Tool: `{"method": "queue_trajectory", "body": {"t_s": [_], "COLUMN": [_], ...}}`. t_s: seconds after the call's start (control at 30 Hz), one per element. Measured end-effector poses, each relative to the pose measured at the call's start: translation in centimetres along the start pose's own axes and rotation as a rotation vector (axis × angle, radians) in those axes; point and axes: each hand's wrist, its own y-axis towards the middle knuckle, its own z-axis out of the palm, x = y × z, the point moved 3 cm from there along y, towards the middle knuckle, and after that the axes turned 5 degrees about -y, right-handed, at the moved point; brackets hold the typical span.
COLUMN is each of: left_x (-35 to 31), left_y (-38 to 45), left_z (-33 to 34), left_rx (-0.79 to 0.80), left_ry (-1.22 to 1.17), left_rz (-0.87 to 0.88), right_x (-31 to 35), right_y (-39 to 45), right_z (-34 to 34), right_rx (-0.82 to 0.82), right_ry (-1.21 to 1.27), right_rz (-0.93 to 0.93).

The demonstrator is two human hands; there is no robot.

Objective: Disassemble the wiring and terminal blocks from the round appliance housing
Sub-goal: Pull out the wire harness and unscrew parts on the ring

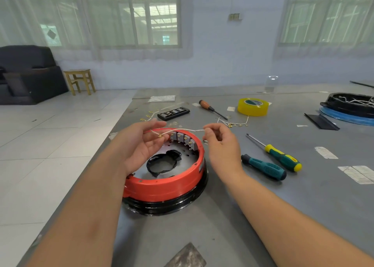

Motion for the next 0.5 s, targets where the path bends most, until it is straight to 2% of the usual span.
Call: {"method": "queue_trajectory", "body": {"t_s": [0.1,0.17,0.27,0.37,0.43,0.5], "left_x": [0.3,0.5,0.9,1.8,2.7,3.4], "left_y": [-0.3,-0.3,-0.1,0.0,0.1,0.2], "left_z": [0.4,0.8,1.6,3.1,4.1,4.7], "left_rx": [0.077,0.071,-0.012,-0.012,0.004,0.006], "left_ry": [-0.104,-0.181,-0.269,-0.238,-0.184,-0.154], "left_rz": [-0.008,0.016,0.109,0.163,0.186,0.2], "right_x": [-0.1,-0.2,0.2,1.6,2.1,2.1], "right_y": [0.3,0.0,-0.8,-1.5,-1.8,-1.7], "right_z": [0.1,0.3,-0.1,0.7,1.5,1.8], "right_rx": [0.064,0.052,-0.083,0.036,0.112,0.121], "right_ry": [0.183,0.179,0.003,-0.141,-0.108,-0.021], "right_rz": [0.115,0.146,0.044,-0.14,-0.151,-0.099]}}
